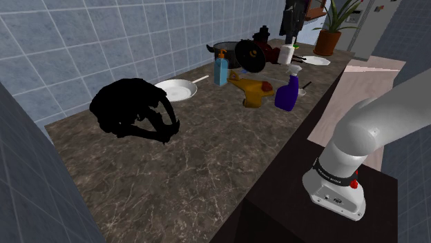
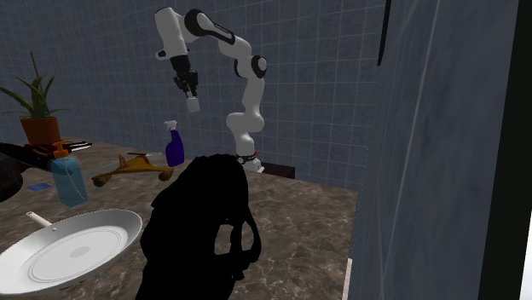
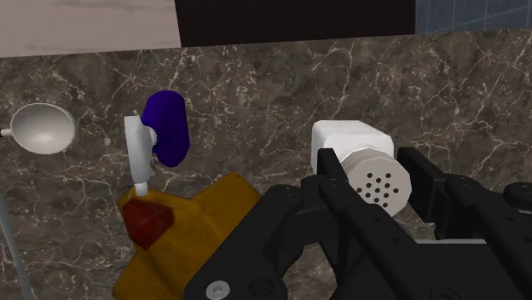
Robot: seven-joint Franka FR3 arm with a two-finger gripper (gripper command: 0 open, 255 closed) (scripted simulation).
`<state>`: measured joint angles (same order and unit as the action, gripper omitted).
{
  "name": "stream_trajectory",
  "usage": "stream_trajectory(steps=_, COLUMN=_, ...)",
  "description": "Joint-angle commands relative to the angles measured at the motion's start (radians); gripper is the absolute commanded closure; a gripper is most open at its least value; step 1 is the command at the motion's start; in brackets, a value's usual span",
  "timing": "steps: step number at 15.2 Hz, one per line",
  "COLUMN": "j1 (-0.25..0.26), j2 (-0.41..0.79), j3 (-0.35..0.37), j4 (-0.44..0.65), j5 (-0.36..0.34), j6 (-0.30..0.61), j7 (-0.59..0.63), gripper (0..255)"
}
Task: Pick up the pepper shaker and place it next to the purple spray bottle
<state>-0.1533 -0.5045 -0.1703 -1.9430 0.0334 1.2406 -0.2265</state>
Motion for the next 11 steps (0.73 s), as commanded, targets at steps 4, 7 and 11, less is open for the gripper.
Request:
stream_trajectory(steps=4, j1=-0.023, j2=-0.011, j3=-0.063, j4=-0.013, j5=-0.051, j6=-0.002, j7=-0.086, gripper=255)
stream_trajectory(steps=7, j1=-0.026, j2=-0.026, j3=-0.063, j4=-0.066, j5=-0.054, j6=0.037, j7=-0.087, gripper=255)
stream_trajectory(steps=11, j1=-0.029, j2=-0.043, j3=-0.065, j4=-0.134, j5=-0.058, j6=0.089, j7=-0.088, gripper=255)
